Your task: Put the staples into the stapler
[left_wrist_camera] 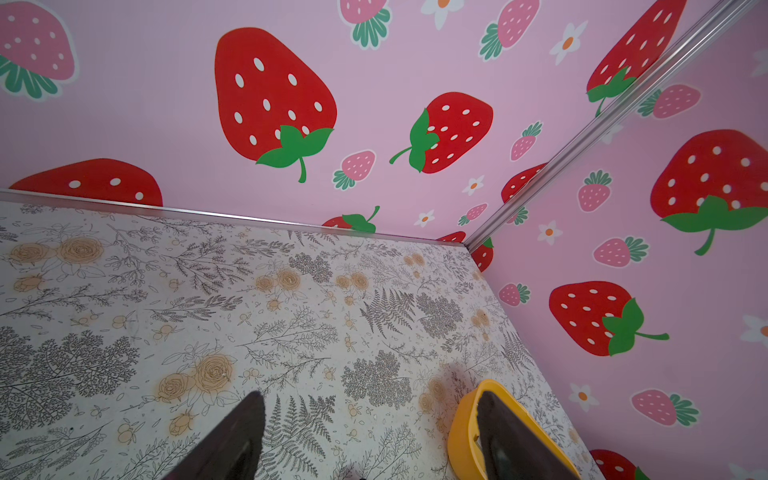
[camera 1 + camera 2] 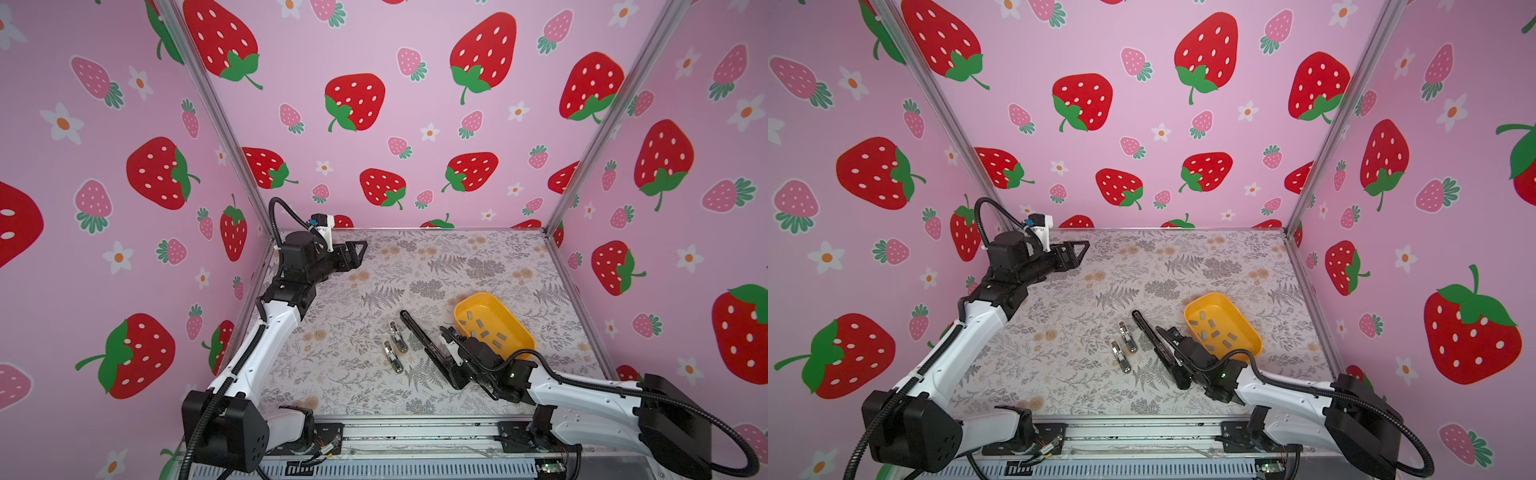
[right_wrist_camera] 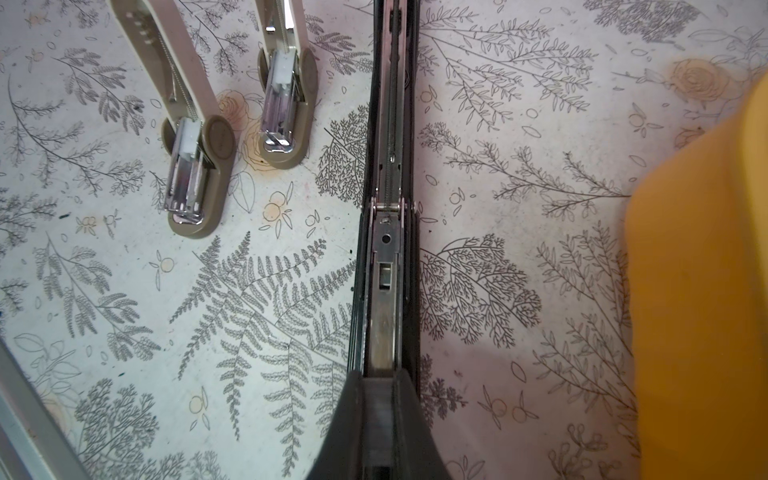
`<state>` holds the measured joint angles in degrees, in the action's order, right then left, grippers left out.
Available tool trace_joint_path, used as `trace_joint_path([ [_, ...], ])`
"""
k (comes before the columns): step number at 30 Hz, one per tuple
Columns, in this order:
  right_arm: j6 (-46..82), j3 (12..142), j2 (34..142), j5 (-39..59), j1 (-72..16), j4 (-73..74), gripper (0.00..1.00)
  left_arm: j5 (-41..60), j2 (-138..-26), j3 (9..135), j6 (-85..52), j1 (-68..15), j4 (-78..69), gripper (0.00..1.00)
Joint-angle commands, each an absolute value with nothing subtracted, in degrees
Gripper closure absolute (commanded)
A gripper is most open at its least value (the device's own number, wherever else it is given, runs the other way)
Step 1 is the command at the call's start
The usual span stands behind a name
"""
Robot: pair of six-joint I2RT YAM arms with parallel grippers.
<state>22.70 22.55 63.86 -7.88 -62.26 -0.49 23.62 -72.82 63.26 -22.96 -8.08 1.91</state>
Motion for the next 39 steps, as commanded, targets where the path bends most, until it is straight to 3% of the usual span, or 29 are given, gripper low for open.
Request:
trace_joint_path([
  [1, 22.74, 23.69, 64.66, -8.26, -62.58, -0.75, 0.89, 24.43, -73.04, 65.43, -23.59, -7.77, 0.44, 0.19],
  [17, 26.19, 23.91, 65.3, -7.79, -62.75, -4.51, 0.84, 24.22, -72.69, 65.53, -23.29, -7.65, 0.97, 0.19],
  [32, 25.7, 26.13, 64.05, -9.37, -62.84, -6.4, 0.64, 24.31, -72.51, 65.22, -23.82, -7.69, 0.43, 0.19],
  [39, 29.66, 35.76, 52.7, -22.26, -62.4, -18.47, 0.66, 27.59, -67.53, 60.43, -32.95, -8.51, -2.15, 0.22],
])
